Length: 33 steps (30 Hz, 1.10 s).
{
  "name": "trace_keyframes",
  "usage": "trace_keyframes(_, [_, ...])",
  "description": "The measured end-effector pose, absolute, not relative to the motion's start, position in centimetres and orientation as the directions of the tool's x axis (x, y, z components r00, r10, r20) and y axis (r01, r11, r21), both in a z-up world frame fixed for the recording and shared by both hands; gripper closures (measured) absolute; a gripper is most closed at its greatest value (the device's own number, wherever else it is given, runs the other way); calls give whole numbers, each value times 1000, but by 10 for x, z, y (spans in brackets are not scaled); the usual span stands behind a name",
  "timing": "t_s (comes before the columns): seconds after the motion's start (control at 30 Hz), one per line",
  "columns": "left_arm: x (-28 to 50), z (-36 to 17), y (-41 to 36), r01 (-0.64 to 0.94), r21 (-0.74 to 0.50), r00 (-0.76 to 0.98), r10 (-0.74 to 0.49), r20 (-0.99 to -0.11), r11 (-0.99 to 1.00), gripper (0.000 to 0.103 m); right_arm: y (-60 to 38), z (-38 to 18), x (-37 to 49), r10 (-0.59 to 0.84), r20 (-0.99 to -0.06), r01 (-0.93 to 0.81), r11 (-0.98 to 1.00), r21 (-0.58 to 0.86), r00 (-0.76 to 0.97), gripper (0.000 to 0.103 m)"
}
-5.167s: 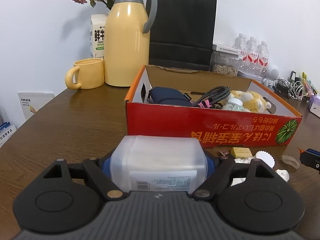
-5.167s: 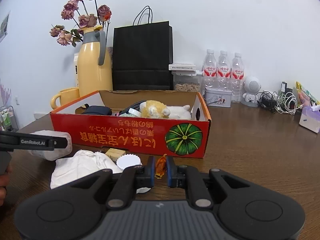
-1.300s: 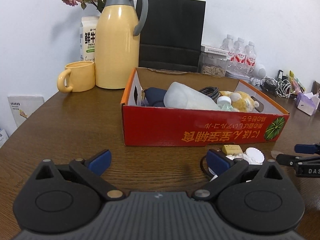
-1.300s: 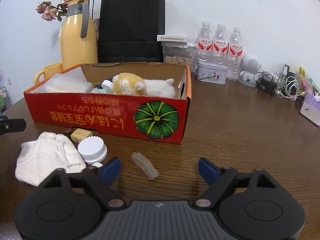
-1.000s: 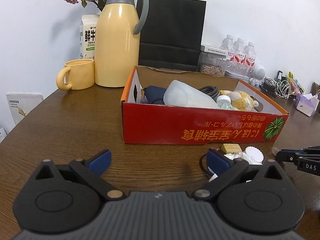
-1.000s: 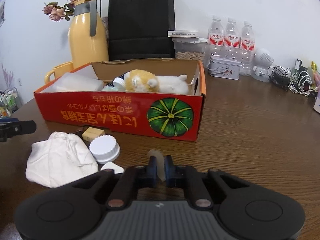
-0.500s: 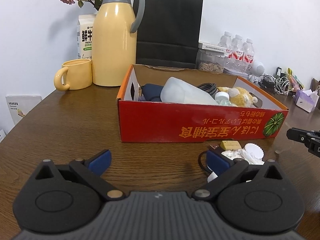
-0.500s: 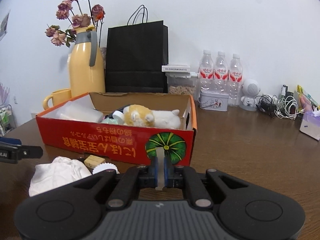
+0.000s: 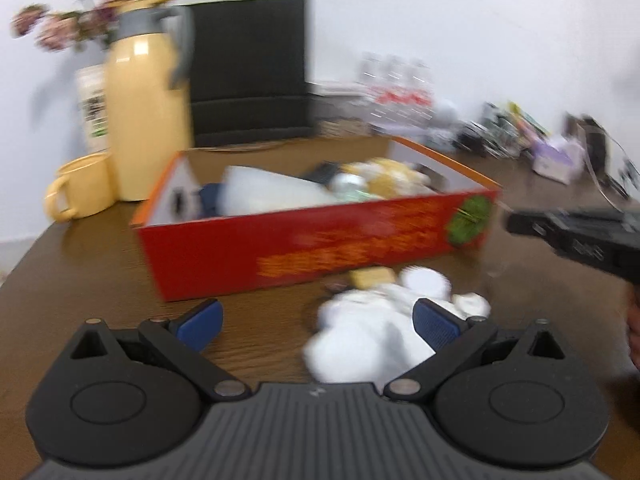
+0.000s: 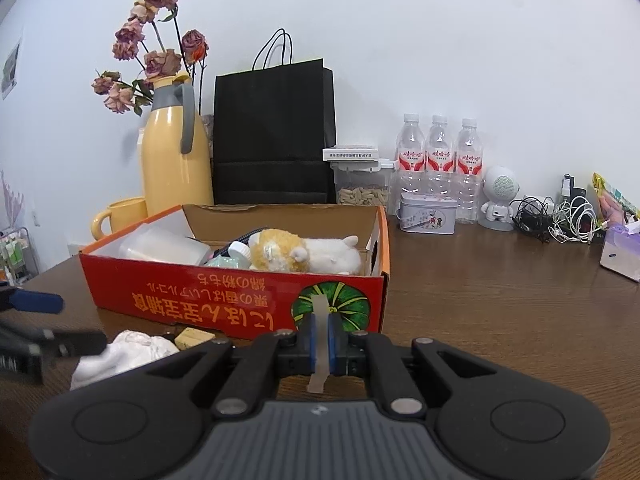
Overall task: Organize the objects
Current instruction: 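Grasp the white cloth with the left tool while the right tool holds the strip, then carry the white cloth and plastic strip into the cardboard box and open both tools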
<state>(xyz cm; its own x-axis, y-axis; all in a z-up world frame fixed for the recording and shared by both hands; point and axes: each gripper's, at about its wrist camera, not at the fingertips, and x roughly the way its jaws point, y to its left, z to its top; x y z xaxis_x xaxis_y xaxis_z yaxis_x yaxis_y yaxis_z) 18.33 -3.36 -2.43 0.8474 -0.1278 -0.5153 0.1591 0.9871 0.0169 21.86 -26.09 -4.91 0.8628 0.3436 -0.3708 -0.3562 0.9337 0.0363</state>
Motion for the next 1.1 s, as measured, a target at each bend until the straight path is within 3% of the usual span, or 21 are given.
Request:
trace_keyframes(0.17, [191, -33, -66, 216, 93, 821, -129, -556, 972, 0, -264, -47, 216, 363, -358, -371, 927, 51, 860, 98])
trace_keyframes(0.57, [201, -50, -73, 221, 67, 770, -132, -624, 973, 3, -266, -44, 207, 409, -334, -410, 909, 71, 849, 98])
trace_keyframes(0.63, [199, -48, -72, 218, 57, 774, -137, -618, 974, 13, -265, -43, 206, 413, -331, -414, 908, 71, 849, 98])
trace_keyframes(0.9, [185, -43, -71, 183, 55, 798, -116, -591, 982, 37, -264, -42, 203, 422, -325, -424, 903, 68, 847, 98])
trace_keyframes(1.0, [177, -37, -67, 173, 31, 808, -124, -577, 985, 63, -265, -42, 203, 422, -324, -424, 903, 68, 847, 98])
trace_keyframes(1.03, [175, -36, -65, 173, 18, 809, -132, -573, 985, 79, -264, -42, 203, 422, -325, -424, 903, 68, 846, 98])
trace_keyframes(1.07, [172, -34, -62, 176, 4, 809, -142, -571, 984, 86, -265, -42, 203, 422, -325, -424, 903, 67, 846, 98])
trace_keyframes(1.1, [170, -33, -59, 182, -16, 806, -159, -570, 983, 86, -265, -42, 203, 421, -326, -424, 903, 67, 846, 98])
